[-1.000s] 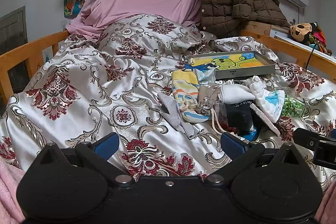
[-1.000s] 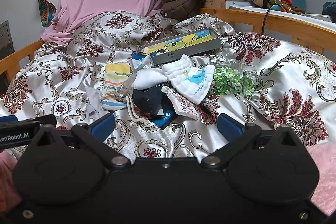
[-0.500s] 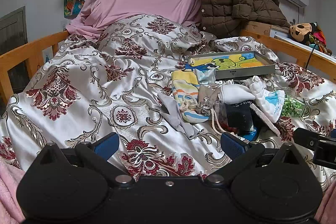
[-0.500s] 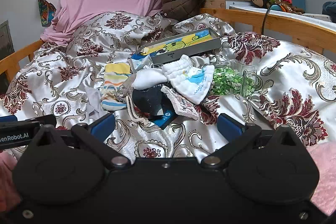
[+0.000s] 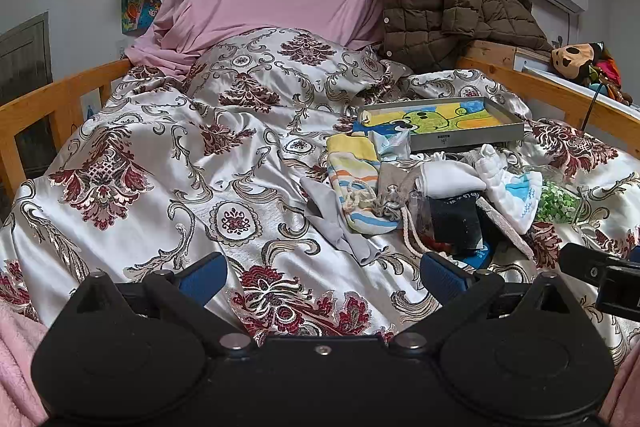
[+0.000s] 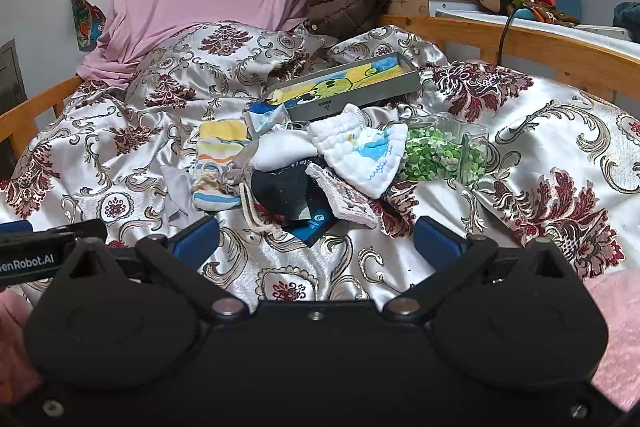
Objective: Organize soft objects
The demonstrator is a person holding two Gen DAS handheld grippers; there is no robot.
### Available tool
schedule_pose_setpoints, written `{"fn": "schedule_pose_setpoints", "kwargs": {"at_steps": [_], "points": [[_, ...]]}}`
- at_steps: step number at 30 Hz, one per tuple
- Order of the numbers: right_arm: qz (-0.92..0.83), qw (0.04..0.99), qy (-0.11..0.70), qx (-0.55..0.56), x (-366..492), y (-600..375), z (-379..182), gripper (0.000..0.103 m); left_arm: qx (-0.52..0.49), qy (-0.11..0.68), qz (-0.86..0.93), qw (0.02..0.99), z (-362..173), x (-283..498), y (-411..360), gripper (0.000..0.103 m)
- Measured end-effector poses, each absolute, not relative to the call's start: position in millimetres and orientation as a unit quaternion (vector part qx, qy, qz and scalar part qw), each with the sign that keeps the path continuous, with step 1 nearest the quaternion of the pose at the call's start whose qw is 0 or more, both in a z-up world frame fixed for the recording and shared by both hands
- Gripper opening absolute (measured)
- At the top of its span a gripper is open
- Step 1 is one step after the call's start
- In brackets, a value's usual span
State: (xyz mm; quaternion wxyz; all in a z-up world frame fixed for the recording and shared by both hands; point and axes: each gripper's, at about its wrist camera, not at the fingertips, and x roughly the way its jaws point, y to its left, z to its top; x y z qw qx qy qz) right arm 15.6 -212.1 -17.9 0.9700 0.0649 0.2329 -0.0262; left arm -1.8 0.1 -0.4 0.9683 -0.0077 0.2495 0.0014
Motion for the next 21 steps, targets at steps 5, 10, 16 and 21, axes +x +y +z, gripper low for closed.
{"fn": "schedule_pose_setpoints", "kwargs": {"at_steps": [5,10,16,21], "points": [[-0.026,0.970,0.233,0.065,15.7,-212.2,-17.8,0.102,-0.007,0.249,0.001,0.968,-0.5,-1.8,0.0,0.102],[-0.026,0.970,0.233,0.065,15.7,-212.2,-17.8,0.102,-0.007,0.249,0.001,0.968,-0.5,-2.0,0.0,0.102],[-0.027,0.970,0.233,0.065,15.3,-209.9,-18.1,0.102,-0.007,0.250,0.002,0.968,-0.6,-2.0,-0.1,0.102],[-0.030,0.969,0.233,0.070,15.3,-213.3,-16.8,0.103,-0.011,0.259,0.001,0.966,5.8,1.8,1.2,0.102]]}}
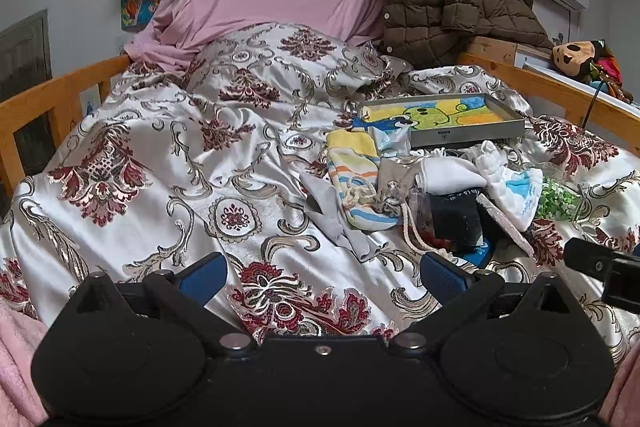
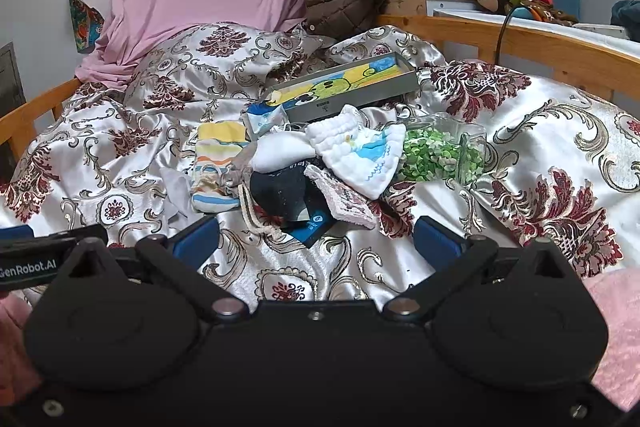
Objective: Organize soft objects
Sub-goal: 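Grasp a white cloth with the left gripper while the right gripper grasps the blue-printed white cloth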
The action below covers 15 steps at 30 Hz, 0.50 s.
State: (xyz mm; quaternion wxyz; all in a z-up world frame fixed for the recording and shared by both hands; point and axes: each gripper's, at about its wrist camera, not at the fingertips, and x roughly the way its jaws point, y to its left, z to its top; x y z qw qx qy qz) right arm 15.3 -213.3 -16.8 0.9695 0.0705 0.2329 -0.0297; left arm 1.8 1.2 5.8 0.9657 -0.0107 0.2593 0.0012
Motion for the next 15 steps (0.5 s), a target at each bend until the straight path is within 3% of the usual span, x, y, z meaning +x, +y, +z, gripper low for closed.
{"fn": "schedule_pose_setpoints", "kwargs": {"at_steps": [15], "points": [[-0.019,0.972,0.225,0.061,46,-223,-19,0.103,0.006,0.297,-0.009,0.955,4,57,3,0.102]]}}
